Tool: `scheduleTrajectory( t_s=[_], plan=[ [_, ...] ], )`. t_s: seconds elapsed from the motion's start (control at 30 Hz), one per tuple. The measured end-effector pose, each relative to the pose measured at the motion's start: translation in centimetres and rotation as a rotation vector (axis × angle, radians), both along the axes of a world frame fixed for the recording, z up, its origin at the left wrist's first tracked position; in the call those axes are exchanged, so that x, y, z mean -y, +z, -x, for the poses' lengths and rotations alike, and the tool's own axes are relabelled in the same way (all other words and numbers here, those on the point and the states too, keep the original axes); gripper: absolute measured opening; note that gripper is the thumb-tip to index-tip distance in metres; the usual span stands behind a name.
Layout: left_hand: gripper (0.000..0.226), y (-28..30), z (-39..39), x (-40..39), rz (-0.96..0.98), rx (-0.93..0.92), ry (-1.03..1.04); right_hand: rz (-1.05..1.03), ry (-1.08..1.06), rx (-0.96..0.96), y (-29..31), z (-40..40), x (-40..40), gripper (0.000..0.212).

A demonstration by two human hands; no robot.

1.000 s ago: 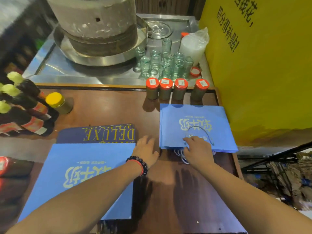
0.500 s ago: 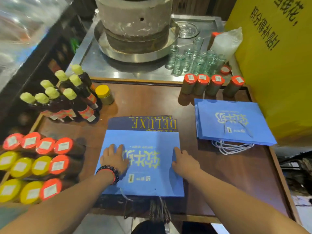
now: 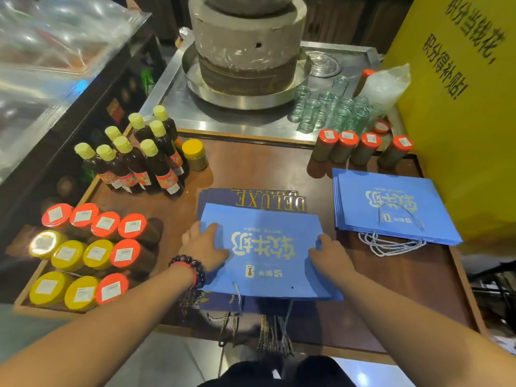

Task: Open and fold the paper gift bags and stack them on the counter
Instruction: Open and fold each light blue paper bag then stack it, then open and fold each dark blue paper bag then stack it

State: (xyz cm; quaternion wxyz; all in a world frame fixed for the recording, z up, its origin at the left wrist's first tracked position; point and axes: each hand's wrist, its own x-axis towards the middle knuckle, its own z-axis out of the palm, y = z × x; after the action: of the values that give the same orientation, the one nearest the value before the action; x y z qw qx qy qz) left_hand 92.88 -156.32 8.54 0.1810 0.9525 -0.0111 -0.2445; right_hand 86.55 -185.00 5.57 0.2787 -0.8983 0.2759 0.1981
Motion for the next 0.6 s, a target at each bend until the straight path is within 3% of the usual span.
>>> scheduleTrajectory(
  t_s=[0.13,0.27,0.43,0.6],
  plan=[
    [0.095,3.8,0.2,2.2,0.072,-0.156,-0.336,-0.044,-0.060,0.075,2.5,0.3,3.6,0.031],
    [0.098,7.2,1.7,6.2,-0.049,-0.201,-0.681,0.020,0.019,-0.042,5.2,1.6,8.7,0.024],
    [0.063,8.2,3.4,13.3,0.076,-0.193,-0.650,0.157,0.124,-0.269,8.0,3.7,15.6,0.027],
    [0.068,8.8,5.3,19.0,0.047,-0.334,-0.683,0.189,0.150,-0.339,8.7,6.5,21.2,0.026]
  ],
)
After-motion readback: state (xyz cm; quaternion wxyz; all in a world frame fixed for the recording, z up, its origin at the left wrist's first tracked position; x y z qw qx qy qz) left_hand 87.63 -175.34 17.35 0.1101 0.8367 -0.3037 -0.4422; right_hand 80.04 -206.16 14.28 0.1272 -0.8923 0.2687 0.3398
